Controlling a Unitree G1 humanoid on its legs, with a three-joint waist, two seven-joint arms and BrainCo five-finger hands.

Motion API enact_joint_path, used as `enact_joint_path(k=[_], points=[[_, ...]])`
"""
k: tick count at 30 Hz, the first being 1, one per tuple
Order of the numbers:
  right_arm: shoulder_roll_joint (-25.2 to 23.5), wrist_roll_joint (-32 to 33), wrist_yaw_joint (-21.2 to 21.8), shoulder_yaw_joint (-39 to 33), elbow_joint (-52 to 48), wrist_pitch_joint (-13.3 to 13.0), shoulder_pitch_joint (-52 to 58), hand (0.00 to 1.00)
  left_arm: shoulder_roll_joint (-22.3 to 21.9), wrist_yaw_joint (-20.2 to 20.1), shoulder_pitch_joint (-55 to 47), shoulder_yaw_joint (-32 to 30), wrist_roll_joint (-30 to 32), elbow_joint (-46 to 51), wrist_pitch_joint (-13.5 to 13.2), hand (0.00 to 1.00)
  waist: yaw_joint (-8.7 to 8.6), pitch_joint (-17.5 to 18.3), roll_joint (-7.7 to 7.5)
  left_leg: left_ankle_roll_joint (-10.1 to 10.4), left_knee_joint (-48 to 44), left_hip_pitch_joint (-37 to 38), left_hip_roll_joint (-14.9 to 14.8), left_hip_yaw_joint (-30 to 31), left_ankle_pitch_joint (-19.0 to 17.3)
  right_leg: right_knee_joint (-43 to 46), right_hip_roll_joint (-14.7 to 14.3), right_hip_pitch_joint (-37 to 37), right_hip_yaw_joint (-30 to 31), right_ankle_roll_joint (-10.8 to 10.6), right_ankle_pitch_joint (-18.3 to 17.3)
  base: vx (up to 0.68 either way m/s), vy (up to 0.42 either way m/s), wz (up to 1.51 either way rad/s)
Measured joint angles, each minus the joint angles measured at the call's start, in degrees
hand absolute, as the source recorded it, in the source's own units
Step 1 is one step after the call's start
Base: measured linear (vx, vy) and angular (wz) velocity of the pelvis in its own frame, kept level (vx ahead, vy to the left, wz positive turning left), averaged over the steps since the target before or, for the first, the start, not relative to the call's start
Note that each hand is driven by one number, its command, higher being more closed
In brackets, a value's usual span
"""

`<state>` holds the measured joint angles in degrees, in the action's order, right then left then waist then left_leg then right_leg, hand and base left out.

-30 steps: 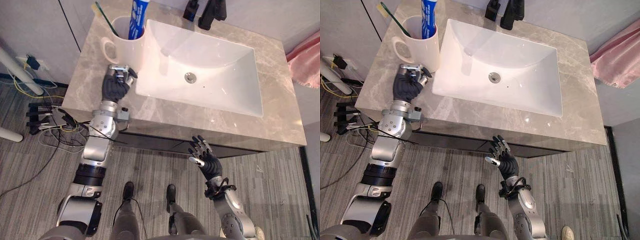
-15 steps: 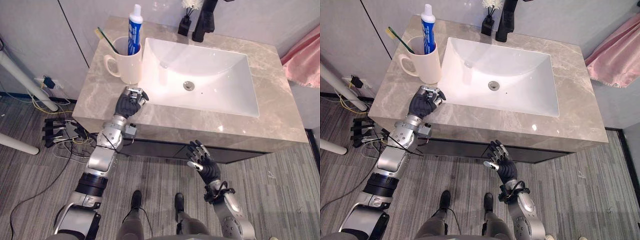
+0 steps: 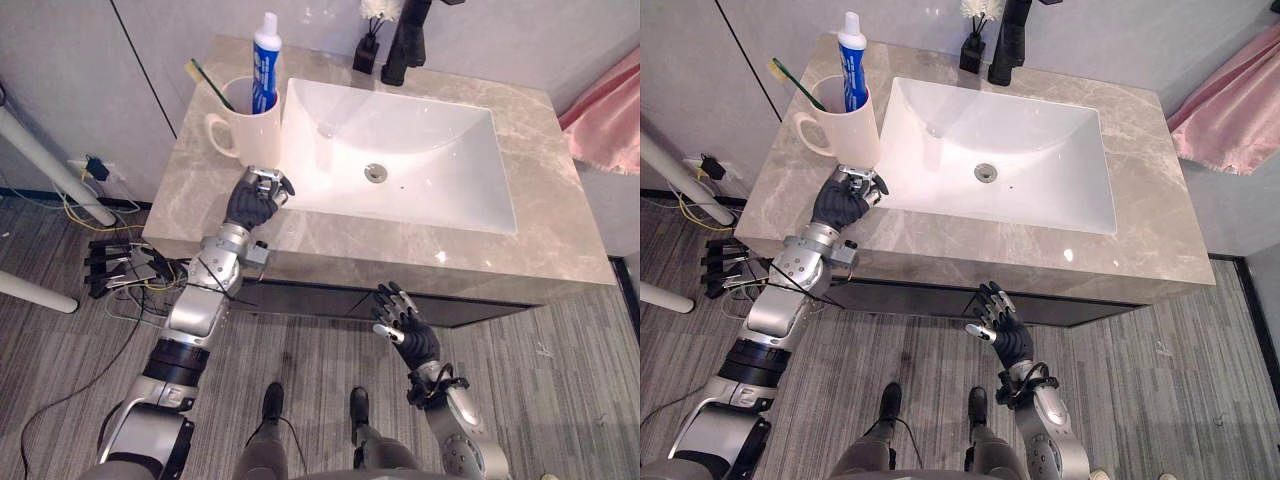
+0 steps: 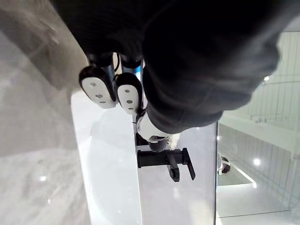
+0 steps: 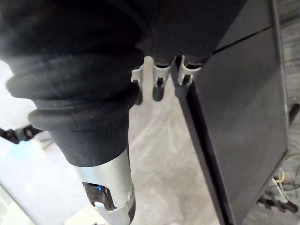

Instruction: Organize washtable

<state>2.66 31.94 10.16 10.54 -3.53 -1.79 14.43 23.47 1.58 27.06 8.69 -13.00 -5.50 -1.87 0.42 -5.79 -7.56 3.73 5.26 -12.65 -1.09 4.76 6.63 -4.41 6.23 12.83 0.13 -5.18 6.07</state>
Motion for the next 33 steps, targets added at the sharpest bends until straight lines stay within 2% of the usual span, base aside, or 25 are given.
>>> enact_joint_path(k=[8,15,33], points=[[0.04,0.01,-0.09,-0.01,0.01,0.00,0.09,0.00,1.40,0.04,3.84,-0.05,-1.18,-4.81,0.48,1.00,-1.17,0.28,0.51,0.25,0.00,-0.08,-0.01,-0.15,-0.18,-0.44,0.00,0.26,0.06,0.21,0.16,0.00,0.000,0.00],[0.08,0.07,-0.24,-0.02,0.09,0.00,0.10,0.00,2.47,0.08,8.16,0.23,-2.30,-8.84,1.37,1.00,-1.27,0.27,0.52,0.02,0.00,-0.59,-0.19,-0.40,-0.02,-0.95,-0.15,0.44,0.17,0.50,0.45,0.01,-0.003,-0.01],[0.13,0.07,-1.47,-0.11,0.25,-0.05,0.05,0.00,4.96,1.50,13.34,0.69,-2.83,-13.11,1.41,1.00,-1.18,-0.45,0.43,0.21,0.00,-2.74,-0.87,-1.47,-0.15,-1.14,-0.83,3.37,1.30,0.99,0.90,0.01,-0.003,-0.03]])
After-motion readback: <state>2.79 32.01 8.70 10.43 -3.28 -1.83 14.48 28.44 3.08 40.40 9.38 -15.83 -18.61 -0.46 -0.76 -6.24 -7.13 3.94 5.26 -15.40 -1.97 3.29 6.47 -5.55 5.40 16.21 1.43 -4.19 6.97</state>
